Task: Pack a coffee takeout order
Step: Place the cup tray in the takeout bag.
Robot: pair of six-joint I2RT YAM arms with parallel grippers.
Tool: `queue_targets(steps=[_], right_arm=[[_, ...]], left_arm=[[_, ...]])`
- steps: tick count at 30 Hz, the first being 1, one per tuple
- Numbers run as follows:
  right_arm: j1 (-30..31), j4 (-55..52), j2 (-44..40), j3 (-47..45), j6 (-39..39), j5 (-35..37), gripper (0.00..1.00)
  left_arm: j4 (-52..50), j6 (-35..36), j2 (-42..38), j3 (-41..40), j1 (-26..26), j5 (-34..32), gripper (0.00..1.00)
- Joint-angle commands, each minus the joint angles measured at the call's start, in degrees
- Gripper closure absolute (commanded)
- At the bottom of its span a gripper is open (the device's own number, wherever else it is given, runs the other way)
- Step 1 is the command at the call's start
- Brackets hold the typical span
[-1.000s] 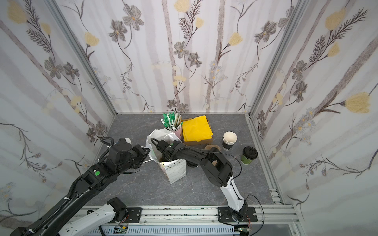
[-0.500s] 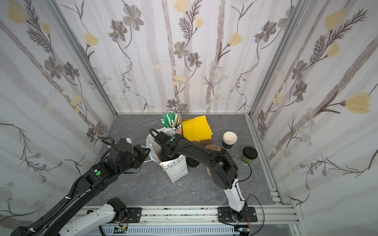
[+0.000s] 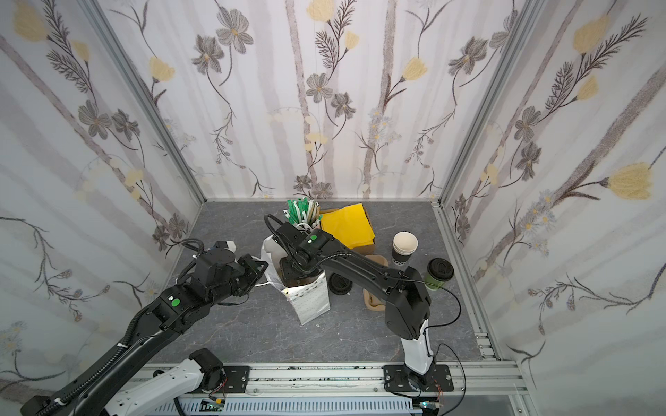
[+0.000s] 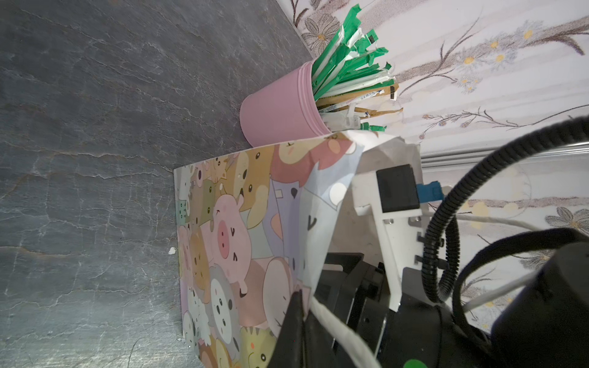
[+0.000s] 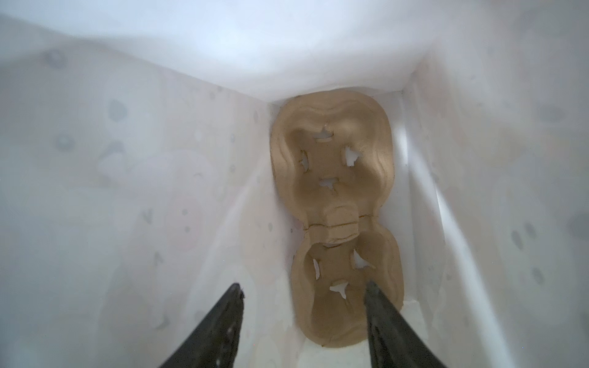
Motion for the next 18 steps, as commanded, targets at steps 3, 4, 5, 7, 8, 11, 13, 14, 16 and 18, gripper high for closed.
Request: queue_targets(steps=[3, 4, 5, 7, 8, 11, 13, 14, 16, 18], right_arm=[[0.29, 2.83, -2.28, 1.42, 1.57, -1.28, 0.4], [0.35, 2.82, -2.81, 1.41, 1.65, -1.41, 0.41], [0.4, 2.91, -3.23, 1.44, 1.7, -1.41, 0.41], [0.52, 3.0, -4.31, 1.46, 1.61, -1.19, 0.41], [0.61, 3.0, -4.66, 1.43, 1.58, -1.14, 0.41], [0.7, 3.06, -5.85, 1.42, 1.44, -0.85, 0.41], [0.7, 3.1, -6.66, 1.46, 1.47, -0.4, 0.42], [0.7, 3.26, -6.86, 1.44, 1.42, -0.23, 0.42], [0.71, 3.61, -7.54, 1.41, 1.33, 0.1, 0.42], [0.7, 4.16, -8.18, 1.46, 1.23, 0.27, 0.43]], left_arm=[[-0.21, 1.78, -0.23, 0.35, 0.08, -1.22, 1.0], [-0.43, 2.21, -0.17, 0.34, 0.08, -1.39, 1.0], [-0.56, 2.59, -0.21, 0.32, 0.08, -1.48, 1.0], [-0.76, 3.31, -0.24, 0.18, 0.07, -1.68, 1.0], [-0.83, 3.58, -0.23, 0.18, 0.07, -1.75, 1.0], [-0.92, 4.49, -0.15, 0.16, 0.04, -1.76, 1.0], [-0.92, 5.34, -0.04, 0.42, 0.08, -1.76, 1.0], [-0.92, 5.81, 0.05, 0.52, 0.02, -1.67, 1.0], [-0.92, 7.35, 0.25, 0.94, 0.05, -1.39, 1.0], [-0.92, 9.01, 0.46, 1.46, 0.07, -0.96, 1.0]])
